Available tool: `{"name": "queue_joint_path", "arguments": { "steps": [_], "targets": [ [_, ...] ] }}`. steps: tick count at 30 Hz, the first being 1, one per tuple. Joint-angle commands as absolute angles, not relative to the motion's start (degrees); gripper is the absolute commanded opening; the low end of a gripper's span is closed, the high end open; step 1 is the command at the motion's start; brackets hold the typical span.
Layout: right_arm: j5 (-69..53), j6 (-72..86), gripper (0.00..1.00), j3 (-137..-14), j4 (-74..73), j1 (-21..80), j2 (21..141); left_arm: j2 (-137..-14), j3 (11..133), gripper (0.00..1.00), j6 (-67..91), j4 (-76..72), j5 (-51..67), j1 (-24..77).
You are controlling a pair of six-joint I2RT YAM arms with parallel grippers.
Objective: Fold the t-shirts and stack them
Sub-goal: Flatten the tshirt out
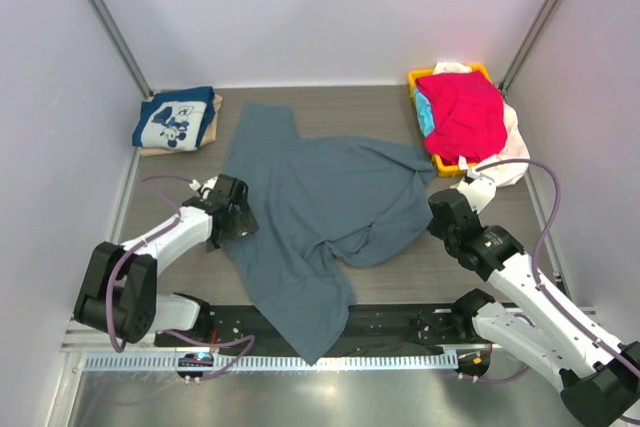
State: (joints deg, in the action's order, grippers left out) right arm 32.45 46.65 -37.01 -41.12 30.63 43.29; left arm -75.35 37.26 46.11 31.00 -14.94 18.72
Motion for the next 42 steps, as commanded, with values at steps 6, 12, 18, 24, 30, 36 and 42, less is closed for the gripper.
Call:
{"name": "queue_joint_path", "arguments": {
  "steps": [6,12,18,24,30,36,42],
  "targets": [
    [35.2,46.2,0.01,-38.8,-37.8,30.3,45.0,-78.4,38.9,0.37,44.5,24.4,-13.4,17.9],
    [34.8,46.0,0.01,-38.8,-36.7,29.9,46.3,-81.9,44.2,0.0,42.3,25.3,-13.0,10.8],
    [33.7,46.5,0.01,-37.3,-34.1,29.6,48.2,-87.5,48.9,0.0,44.3,22.5,-6.2,-2.5],
    [31.5,46.7,0.01,-36.2,-31.8,29.4,51.0,-89.8,55.5,0.26,43.9,25.3,-2.5,-5.1],
    [32.5,46.2,0.01,-34.9,-30.9,29.4,50.4,-73.8,51.8,0.93,43.3,33.7,-10.0,4.6],
    [31.0,45.4,0.01,-34.8,-27.5,28.0,53.6,-59.5,51.8,0.93,44.5,49.6,-13.7,14.0],
    [29.7,44.7,0.01,-35.2,-24.8,27.3,55.6,-55.3,52.6,0.92,56.0,64.2,-19.7,34.1]
  ]
}}
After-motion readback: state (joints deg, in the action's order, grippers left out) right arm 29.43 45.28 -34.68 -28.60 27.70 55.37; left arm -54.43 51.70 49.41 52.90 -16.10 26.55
